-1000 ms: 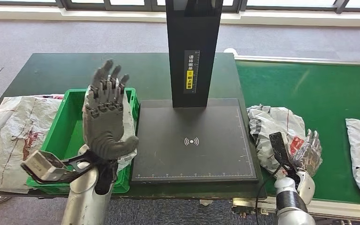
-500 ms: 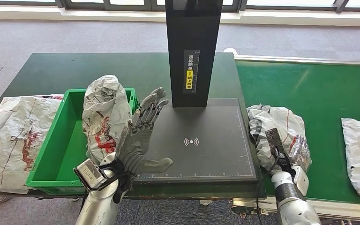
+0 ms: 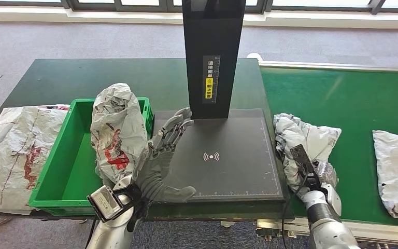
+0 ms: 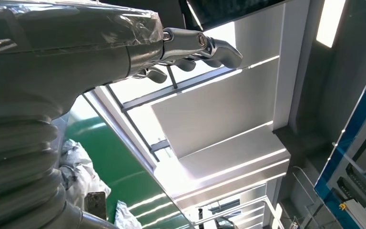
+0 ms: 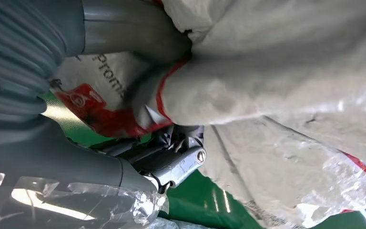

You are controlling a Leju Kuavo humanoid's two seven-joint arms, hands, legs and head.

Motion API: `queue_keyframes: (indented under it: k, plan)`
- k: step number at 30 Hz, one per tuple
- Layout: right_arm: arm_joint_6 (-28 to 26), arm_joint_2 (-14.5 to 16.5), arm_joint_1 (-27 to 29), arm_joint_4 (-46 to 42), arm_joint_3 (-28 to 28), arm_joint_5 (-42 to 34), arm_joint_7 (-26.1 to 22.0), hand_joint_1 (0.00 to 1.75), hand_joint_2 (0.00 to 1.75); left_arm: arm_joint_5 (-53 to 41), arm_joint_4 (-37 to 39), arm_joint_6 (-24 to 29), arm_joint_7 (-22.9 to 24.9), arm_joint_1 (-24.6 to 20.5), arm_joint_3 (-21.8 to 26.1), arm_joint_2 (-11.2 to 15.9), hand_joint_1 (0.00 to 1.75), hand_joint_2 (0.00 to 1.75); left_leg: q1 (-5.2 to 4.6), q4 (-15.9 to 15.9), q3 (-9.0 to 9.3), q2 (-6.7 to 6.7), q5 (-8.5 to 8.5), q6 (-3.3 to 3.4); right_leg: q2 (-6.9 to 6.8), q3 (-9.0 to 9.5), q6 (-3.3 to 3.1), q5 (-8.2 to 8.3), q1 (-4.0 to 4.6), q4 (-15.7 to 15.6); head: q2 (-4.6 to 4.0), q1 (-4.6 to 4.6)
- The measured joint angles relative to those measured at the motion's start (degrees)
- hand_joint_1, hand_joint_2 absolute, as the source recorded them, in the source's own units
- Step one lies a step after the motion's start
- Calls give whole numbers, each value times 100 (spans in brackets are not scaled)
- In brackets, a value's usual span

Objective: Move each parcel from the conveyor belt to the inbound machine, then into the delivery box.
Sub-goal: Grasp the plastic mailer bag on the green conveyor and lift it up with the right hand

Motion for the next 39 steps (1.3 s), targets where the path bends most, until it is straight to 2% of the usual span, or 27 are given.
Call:
queue_keyframes:
  k: [5,8,10,12,15,17,20,23,26,31,39]
  plan:
    - [414,-17,-2,14,2,155,150,175,175,-4,-75,97,-1,22,-112,21,0,175,2,0,2,0,-1,-1,0,1,0,0,4,0,1,-1]
    - [379,-24,8,20,2,86,-152,175,175,-13,-125,229,0,34,-196,34,0,175,3,0,2,0,-1,-1,0,3,0,0,4,0,0,-1]
    - [-33,-14,28,21,2,-174,-688,175,175,-29,-173,339,-1,83,-250,50,0,175,3,-1,1,1,-1,-1,1,2,0,0,3,0,1,-1]
    - [-675,24,46,-8,-12,-667,-1506,175,175,-46,-226,442,-2,158,-296,71,0,175,3,-1,1,2,-1,-1,3,0,-1,0,3,0,1,-1]
    - [-1533,203,168,-477,12,-1990,-2633,175,175,-90,-261,532,-2,213,-325,84,0,175,3,-1,1,-3,0,-1,-3,0,-2,-1,4,1,0,-1]
    - [-1977,374,439,-1186,268,-3012,-2906,175,175,-114,-264,549,-2,218,-337,85,0,175,3,-2,-3,-21,1,-1,-26,3,-2,-6,4,2,0,0]
    - [-2426,624,985,-2513,1001,-3702,-2966,175,175,-124,-273,534,-2,228,-343,85,0,175,3,-5,-10,-33,2,-1,-40,2,0,-10,3,6,0,2]
    - [-2517,928,1441,-3885,1750,-3681,-2977,175,175,-139,-281,468,-2,230,-345,85,0,175,3,-6,-2,-9,-7,-11,-10,-3,-2,-11,3,6,0,-1]
    - [-2530,1160,1745,-4794,2456,-3743,-2977,175,175,-126,-266,426,-2,223,-353,85,0,175,4,-8,2,-2,-10,-15,2,-4,-9,-16,4,6,1,-2]
    - [-2527,1362,1889,-5439,3460,-3541,-2976,175,175,-20,-197,395,-2,195,-422,85,0,175,5,-9,7,3,-9,-15,4,-4,-13,-18,5,6,0,-2]
    - [-2526,1522,1905,-5699,3908,-3519,-2972,175,175,6,-140,376,-2,180,-457,85,0,175,5,-7,4,0,-7,-13,-3,0,-13,-17,3,6,0,-2]
